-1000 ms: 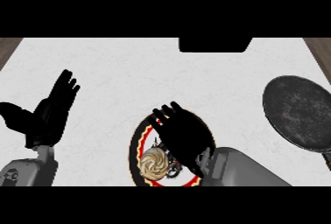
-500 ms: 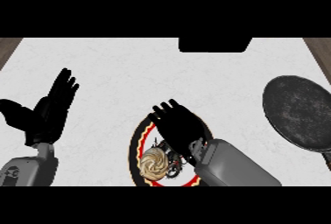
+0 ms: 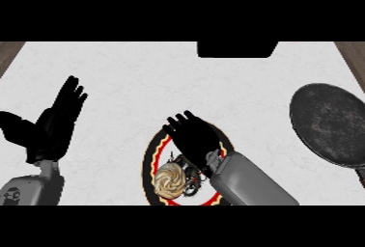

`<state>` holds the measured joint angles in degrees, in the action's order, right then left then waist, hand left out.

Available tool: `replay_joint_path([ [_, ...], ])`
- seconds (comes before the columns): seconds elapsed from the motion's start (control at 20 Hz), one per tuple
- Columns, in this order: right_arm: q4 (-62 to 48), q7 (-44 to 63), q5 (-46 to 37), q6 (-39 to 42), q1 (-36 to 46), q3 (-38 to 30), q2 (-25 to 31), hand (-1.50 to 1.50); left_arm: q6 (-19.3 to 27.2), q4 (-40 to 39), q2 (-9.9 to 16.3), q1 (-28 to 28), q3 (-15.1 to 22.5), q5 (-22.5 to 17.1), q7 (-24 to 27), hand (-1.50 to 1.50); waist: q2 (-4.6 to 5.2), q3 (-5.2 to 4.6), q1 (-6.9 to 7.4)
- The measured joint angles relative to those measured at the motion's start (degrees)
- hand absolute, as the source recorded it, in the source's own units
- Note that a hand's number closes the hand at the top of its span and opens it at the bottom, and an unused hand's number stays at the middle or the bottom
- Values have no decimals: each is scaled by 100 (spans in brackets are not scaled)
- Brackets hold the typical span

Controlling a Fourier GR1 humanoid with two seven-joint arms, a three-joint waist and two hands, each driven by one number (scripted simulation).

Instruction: Pick the squash from the plate and place it in the pan

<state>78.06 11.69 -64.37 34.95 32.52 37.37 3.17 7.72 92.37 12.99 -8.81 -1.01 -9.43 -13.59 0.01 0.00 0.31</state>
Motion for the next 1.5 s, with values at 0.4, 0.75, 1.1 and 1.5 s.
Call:
replay_joint_path([
  [0.4,-624,-315,-170,-230,-7,-1,-263,150,-82,-30,-111,-29,-83,89,-6,0,0,0,3],
  [0.75,-975,-996,-419,-908,-16,-25,-274,150,-183,-156,-165,-83,-187,135,69,0,-33,-5,-3],
  [1.1,-1030,-1246,-340,-1164,-63,-173,-288,150,-238,-375,-209,-235,-290,211,125,0,-28,-6,-13],
  [1.5,167,46,-275,-1276,-1334,-965,-97,150,-206,-211,-141,54,-446,203,84,0,-78,-3,-284],
])
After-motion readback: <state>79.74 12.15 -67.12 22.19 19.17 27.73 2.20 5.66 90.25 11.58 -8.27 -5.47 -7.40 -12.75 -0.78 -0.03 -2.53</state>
